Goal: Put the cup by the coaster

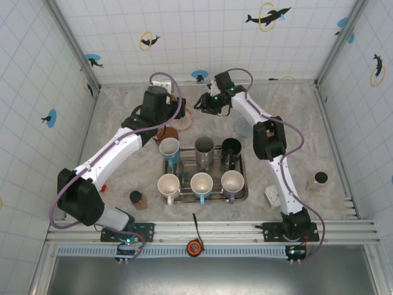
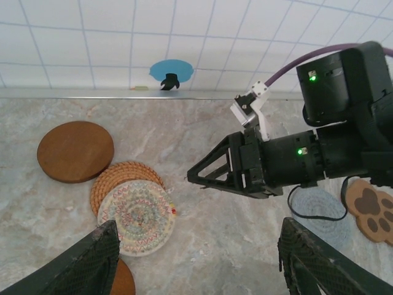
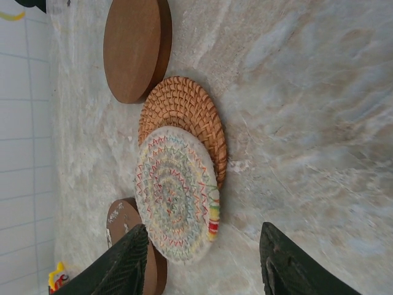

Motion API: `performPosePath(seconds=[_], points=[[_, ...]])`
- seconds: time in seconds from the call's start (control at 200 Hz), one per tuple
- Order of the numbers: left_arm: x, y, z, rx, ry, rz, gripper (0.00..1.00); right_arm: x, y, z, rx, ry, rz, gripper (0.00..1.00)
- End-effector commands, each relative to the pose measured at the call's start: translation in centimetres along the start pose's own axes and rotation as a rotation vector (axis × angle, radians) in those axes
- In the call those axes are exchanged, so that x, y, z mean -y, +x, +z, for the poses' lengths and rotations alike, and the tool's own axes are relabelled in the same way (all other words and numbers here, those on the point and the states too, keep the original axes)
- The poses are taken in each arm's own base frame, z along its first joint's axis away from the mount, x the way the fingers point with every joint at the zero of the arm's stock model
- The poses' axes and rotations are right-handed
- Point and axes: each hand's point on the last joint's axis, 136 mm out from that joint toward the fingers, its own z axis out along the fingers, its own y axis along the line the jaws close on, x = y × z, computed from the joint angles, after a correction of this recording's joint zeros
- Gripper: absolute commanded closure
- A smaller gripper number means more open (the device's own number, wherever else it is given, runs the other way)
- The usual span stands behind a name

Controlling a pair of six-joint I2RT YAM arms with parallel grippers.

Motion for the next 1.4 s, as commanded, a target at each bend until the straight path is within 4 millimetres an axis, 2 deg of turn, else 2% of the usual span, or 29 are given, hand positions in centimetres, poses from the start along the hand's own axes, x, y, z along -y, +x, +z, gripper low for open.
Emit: performPosePath(seconds=[0.0,0.16,0.511,0.676,0.771,0.786,0.846,1.021,1.397], points=[[-0.2,0.2,0.4,-0.008,0.015,-0.014,0.31,-2.2,-0.8,1.3,0.021,-0.093,-0.008,0.49],[-0.2,0.5,0.7,-0.021,0.031,-0.018,0.32,-1.4,-0.3,3.1,0.008,-0.106,0.041,0.51],[-0.9,0.7,0.5,-0.025,0.023,-0.026,0.32,-0.9,1.0,5.1,-0.019,-0.099,0.067,0.54],[-0.9,0.5,0.3,-0.019,0.024,-0.027,0.32,-0.8,1.8,5.5,-0.04,-0.09,0.07,0.65],[-0.9,0.4,0.3,-0.017,0.024,-0.029,0.32,-0.6,2.2,5.6,-0.053,-0.077,0.063,0.66],[-1.2,1.3,0.5,-0.037,0.019,-0.029,0.32,-0.6,2.3,5.6,-0.055,-0.073,0.065,0.67],[-1.3,1.7,0.6,-0.047,0.018,-0.03,0.32,-0.3,2.5,5.6,-0.063,-0.064,0.062,0.69],[-1.2,1.9,0.5,-0.049,0.02,-0.032,0.32,0.0,3.3,5.6,-0.087,-0.04,0.054,0.74],[-1.2,1.7,0.3,-0.046,0.024,-0.034,0.32,-0.5,3.0,4.9,-0.083,-0.045,0.042,1.0]])
